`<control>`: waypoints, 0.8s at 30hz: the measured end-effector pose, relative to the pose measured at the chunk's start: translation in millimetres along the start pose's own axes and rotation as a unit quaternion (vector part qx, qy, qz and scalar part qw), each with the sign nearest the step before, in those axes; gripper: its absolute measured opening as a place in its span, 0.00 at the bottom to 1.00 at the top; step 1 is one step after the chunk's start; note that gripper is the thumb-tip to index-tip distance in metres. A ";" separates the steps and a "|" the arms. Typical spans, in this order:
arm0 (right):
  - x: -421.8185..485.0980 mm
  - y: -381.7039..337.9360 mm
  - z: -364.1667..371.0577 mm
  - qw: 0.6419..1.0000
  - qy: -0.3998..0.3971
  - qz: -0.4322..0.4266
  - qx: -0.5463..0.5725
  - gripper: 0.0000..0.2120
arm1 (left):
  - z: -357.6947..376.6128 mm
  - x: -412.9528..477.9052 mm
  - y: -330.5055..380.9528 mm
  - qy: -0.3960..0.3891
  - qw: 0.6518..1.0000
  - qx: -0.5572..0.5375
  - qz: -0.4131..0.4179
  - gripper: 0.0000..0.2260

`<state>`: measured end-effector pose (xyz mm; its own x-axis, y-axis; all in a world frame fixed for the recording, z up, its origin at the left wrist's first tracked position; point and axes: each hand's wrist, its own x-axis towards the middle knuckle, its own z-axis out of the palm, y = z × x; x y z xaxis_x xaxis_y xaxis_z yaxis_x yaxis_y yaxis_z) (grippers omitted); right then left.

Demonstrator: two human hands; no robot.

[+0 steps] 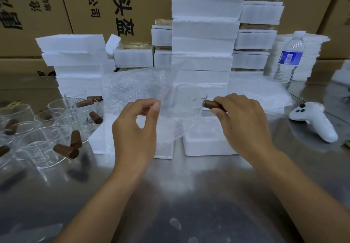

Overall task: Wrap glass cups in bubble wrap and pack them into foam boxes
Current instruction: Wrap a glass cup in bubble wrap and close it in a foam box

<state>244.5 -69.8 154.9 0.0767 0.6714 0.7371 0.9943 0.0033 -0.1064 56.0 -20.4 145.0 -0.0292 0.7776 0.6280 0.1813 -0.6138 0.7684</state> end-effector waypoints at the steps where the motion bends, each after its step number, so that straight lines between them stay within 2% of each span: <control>1: -0.5 -2.1 -0.2 1.000 -0.005 -0.008 0.002 0.07 | 0.2 -0.2 0.8 0.001 1.000 0.003 0.013 0.08; 4: -2.8 -9.0 0.3 0.999 -0.034 -0.006 0.026 0.09 | 1.5 -1.5 2.4 -0.004 0.998 0.009 0.058 0.06; 7: -5.4 -13.0 5.5 0.993 -0.067 0.030 0.097 0.12 | 2.9 -3.7 2.4 -0.012 0.994 0.022 0.104 0.02; 10: -5.2 -13.4 9.6 0.981 -0.088 0.081 0.155 0.10 | 4.3 -7.2 3.0 -0.020 0.987 0.045 0.155 0.03; 13: -3.1 -17.0 8.1 0.965 -0.076 0.129 0.216 0.08 | 5.7 -11.1 4.1 -0.039 0.975 0.068 0.207 0.05; 15: -3.0 -17.0 8.2 0.946 -0.076 0.169 0.267 0.10 | 7.4 -13.7 3.5 -0.051 0.968 0.077 0.234 0.06; 18: -1.1 -13.4 5.4 0.907 -0.140 0.215 0.333 0.08 | 10.1 -16.7 3.7 -0.071 0.965 0.049 0.249 0.06; 20: -2.3 -13.5 1.9 0.887 -0.158 0.209 0.380 0.15 | 11.5 -19.3 5.0 -0.100 0.962 0.025 0.253 0.06; 22: -3.7 -14.4 -1.3 0.857 -0.152 0.211 0.445 0.11 | 12.2 -22.0 6.3 -0.129 0.959 0.010 0.253 0.05; 24: -4.7 -19.6 -8.1 0.802 -0.142 0.239 0.528 0.06 | 10.5 -21.1 8.4 -0.121 0.965 -0.004 0.235 0.05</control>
<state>225.3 -79.0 158.9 0.2619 0.9245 0.2770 0.2272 0.2199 -0.9487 68.5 -40.6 136.9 0.2840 0.4220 0.8609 0.1107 -0.9064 0.4078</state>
